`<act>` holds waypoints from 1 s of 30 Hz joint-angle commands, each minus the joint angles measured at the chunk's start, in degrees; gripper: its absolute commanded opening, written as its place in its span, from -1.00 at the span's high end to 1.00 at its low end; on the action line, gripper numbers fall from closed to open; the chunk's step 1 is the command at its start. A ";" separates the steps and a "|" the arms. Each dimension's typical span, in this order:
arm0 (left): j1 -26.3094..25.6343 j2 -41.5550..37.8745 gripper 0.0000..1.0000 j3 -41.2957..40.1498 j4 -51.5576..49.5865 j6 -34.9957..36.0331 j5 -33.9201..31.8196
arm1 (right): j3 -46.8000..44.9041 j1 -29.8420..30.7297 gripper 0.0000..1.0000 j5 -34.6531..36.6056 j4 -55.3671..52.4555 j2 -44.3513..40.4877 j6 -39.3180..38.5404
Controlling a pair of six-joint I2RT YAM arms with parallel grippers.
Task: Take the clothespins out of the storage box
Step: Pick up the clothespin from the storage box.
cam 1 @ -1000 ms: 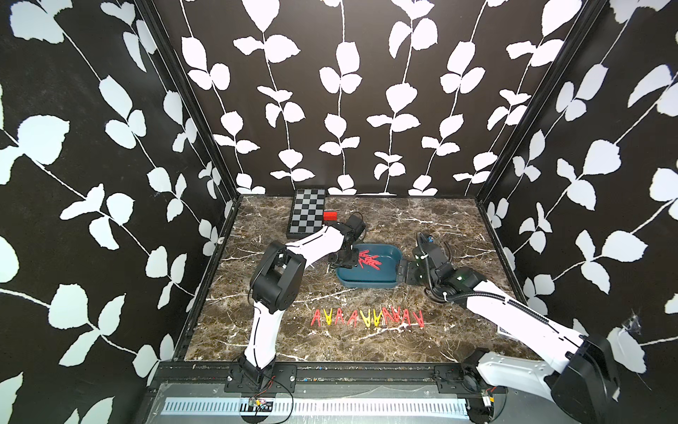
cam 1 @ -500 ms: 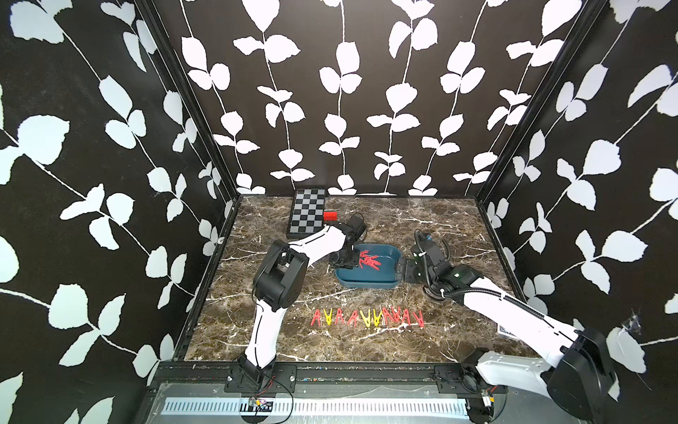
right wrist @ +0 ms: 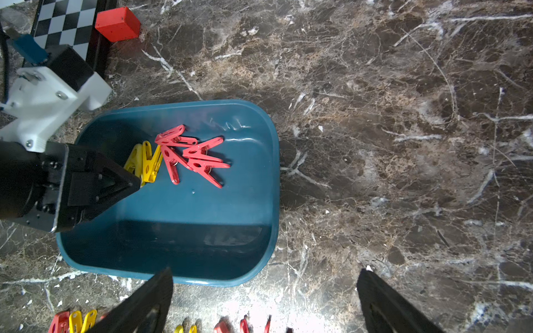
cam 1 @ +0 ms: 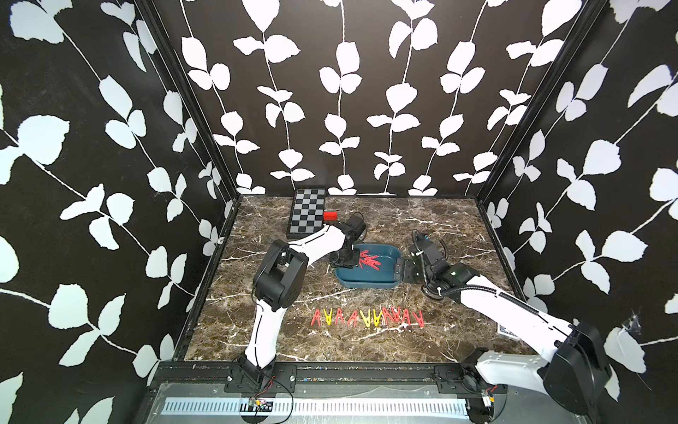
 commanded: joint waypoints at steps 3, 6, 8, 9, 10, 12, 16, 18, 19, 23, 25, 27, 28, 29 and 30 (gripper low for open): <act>0.01 2.26 0.63 1.53 -2.76 1.38 -1.76 | 1.85 -0.48 -0.98 -0.04 1.17 0.09 -0.24; 0.02 3.25 0.64 2.15 -3.89 1.47 -2.51 | 1.89 -0.52 -0.98 -0.06 1.13 0.10 -0.24; -0.04 3.74 0.62 2.22 -4.07 1.57 -2.52 | 1.86 -0.61 -0.98 -0.15 1.16 0.17 -0.24; -0.04 3.88 0.62 2.22 -4.09 1.52 -2.40 | 1.89 -0.60 -0.98 -0.22 1.16 0.19 -0.24; -0.06 3.94 0.62 2.13 -3.96 1.52 -2.41 | 1.91 -0.61 -0.98 -0.19 1.17 0.19 -0.24; -0.04 3.84 0.64 2.00 -3.64 1.57 -2.11 | 1.95 -0.61 -0.98 -0.28 1.23 0.18 -0.24; -0.04 2.86 0.87 2.46 -3.65 1.30 -2.06 | 1.86 -0.57 -0.98 -0.63 1.30 0.19 -0.16; -0.13 1.69 0.89 2.40 -3.71 1.00 -1.96 | 1.86 -0.59 -0.98 -0.84 1.43 0.09 -0.16; -0.12 0.95 0.92 2.46 -3.95 0.91 -1.97 | 1.78 -0.61 -0.98 -1.02 1.50 -0.05 -0.32; -0.22 -2.25 0.99 2.27 -4.72 -0.34 -1.89 | 1.69 -0.61 -0.98 -2.69 2.95 -0.25 -1.08; -0.30 -4.06 1.00 1.95 -5.10 -0.98 -2.00 | 1.77 -0.61 -0.98 -4.08 3.93 -0.09 -1.30; -0.30 -6.11 1.00 1.58 -5.49 -1.67 -2.12 | 2.05 -0.60 -0.98 -5.72 4.90 0.26 -1.47; -0.30 -7.00 0.99 1.35 -5.64 -1.93 -2.29 | 2.24 -0.53 -0.98 -6.32 5.34 0.49 -1.56; -0.31 -8.13 1.00 1.00 -5.80 -2.20 -2.41 | 2.46 -0.52 -0.98 -7.13 5.72 0.78 -1.69; -0.31 -9.38 1.00 0.41 -5.83 -2.56 -2.57 | 2.69 -0.37 -0.98 -7.79 6.15 1.08 -1.80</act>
